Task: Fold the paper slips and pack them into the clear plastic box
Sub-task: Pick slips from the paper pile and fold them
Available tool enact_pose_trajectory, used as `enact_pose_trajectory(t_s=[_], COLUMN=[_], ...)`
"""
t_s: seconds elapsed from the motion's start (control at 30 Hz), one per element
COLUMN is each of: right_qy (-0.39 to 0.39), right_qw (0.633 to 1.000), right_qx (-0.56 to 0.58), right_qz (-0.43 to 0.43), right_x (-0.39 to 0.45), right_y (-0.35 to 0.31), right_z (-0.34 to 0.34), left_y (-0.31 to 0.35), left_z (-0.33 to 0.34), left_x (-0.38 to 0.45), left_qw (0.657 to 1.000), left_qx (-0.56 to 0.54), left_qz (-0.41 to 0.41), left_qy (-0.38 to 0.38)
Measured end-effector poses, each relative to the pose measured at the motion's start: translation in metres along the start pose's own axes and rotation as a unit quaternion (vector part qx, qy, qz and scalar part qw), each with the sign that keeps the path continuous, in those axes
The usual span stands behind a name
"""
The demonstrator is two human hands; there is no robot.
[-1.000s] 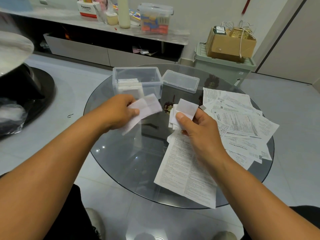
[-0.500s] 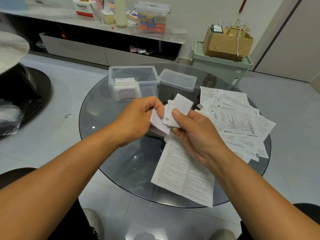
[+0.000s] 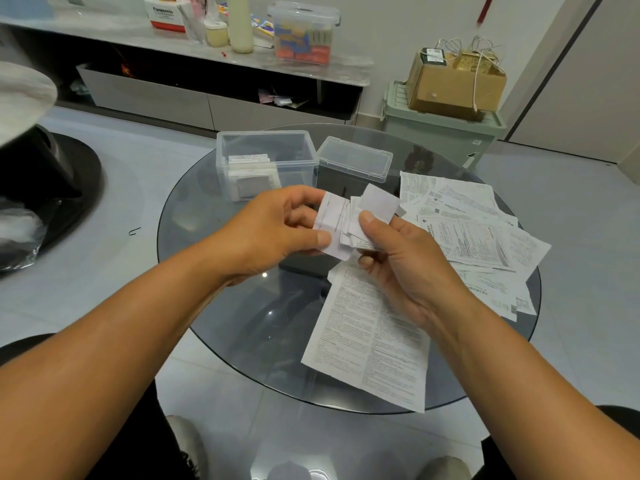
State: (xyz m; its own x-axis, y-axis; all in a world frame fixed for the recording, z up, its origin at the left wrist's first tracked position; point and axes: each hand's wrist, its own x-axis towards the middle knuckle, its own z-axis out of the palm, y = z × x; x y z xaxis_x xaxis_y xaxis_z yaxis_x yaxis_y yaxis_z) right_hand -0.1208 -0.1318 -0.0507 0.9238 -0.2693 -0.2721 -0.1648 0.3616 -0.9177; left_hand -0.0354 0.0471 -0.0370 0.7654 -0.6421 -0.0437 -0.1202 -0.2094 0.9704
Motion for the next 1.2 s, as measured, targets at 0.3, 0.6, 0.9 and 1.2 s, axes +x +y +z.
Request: enact_pose_trajectory(t_s=[0.3, 0.6, 0.9, 1.2], right_qy=[-0.052, -0.019, -0.036, -0.033], right_qw=[0.988, 0.953, 0.762, 0.713], right_qx=[0.095, -0.244, -0.565, -0.645], right_qz=[0.107, -0.179, -0.314, -0.271], right_x=[0.002, -0.004, 0.003, -0.007], right_y=[-0.001, -0.006, 0.007, 0.006], right_z=[-0.003, -0.005, -0.004, 0.001], left_y=[-0.008, -0.005, 0.009, -0.006], left_z=[-0.009, -0.003, -0.010, 0.003], left_x=[0.001, 0.001, -0.007, -0.002], left_qw=[0.904, 0.979, 0.993, 0.993], left_qx=[0.311, 0.195, 0.034, 0.110], left_qz=[0.275, -0.001, -0.026, 0.021], left_qy=[0.099, 0.061, -0.106, 0.024])
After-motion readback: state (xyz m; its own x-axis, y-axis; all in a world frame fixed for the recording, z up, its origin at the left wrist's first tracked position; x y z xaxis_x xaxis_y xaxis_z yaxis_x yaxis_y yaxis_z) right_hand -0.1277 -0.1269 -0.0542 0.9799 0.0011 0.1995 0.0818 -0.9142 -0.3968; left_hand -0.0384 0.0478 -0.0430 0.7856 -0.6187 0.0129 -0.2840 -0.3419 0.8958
